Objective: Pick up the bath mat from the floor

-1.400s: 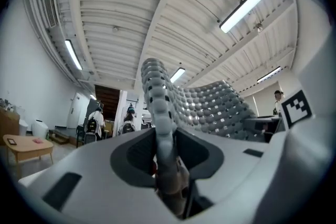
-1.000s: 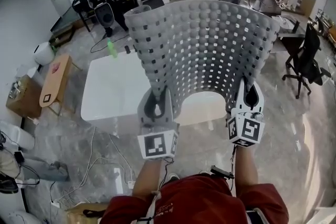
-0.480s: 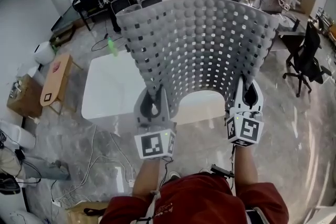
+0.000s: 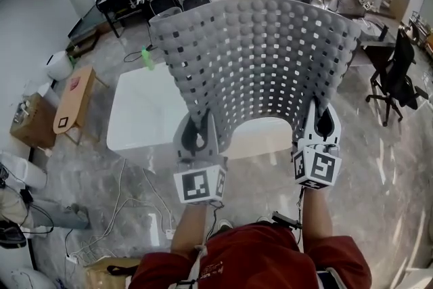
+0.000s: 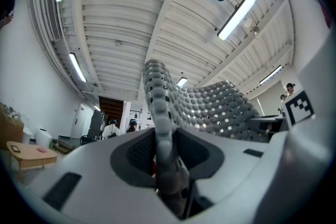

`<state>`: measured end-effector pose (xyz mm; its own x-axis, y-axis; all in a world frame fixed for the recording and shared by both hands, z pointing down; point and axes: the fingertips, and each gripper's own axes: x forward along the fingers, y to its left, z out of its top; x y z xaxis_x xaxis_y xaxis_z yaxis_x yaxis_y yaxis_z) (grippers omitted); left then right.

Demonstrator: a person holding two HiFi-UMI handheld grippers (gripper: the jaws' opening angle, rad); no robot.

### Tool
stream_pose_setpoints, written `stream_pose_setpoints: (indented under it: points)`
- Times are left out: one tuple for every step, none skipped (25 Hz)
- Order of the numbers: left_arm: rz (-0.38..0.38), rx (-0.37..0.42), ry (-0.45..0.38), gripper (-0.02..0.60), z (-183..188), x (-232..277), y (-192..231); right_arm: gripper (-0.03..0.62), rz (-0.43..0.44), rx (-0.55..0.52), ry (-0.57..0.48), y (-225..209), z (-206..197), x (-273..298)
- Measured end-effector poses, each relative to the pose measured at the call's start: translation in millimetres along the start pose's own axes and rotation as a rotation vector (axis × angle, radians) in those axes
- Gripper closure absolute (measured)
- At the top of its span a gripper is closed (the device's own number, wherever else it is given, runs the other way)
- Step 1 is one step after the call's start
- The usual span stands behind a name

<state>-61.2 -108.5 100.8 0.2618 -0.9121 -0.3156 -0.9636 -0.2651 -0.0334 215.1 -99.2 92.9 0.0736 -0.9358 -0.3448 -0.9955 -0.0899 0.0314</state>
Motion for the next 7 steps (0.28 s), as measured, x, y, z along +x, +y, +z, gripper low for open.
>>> stream_pose_setpoints:
  points:
    - [0.000,0.000,0.001,0.463,0.1,0.2,-1.1,0.520,0.000,0.001,0.000,-1.2,0.2,0.4]
    - [0.000,-0.001,0.002,0.463,0.1,0.4,-1.8,0.520,0.001,0.002,0.001,-1.8,0.1,0.7]
    - [-0.001,-0.002,0.004,0.463,-0.1,0.4,-1.9,0.520,0.001,0.002,0.003,-1.8,-0.1,0.7]
    - [-0.001,-0.003,0.006,0.463,-0.3,0.4,-1.5,0.520,0.001,0.003,0.005,-1.4,-0.4,0.8]
    - [0.000,-0.003,0.009,0.463,-0.2,0.7,-0.7,0.520,0.001,0.003,0.007,-0.9,-0.6,1.2]
    - [0.001,-0.004,0.010,0.463,0.2,1.4,0.4,0.520,0.001,0.003,0.009,-0.3,-0.6,1.9]
    - [0.001,-0.005,0.011,0.463,0.6,2.1,1.5,0.520,0.001,0.004,0.011,0.4,-0.5,2.8]
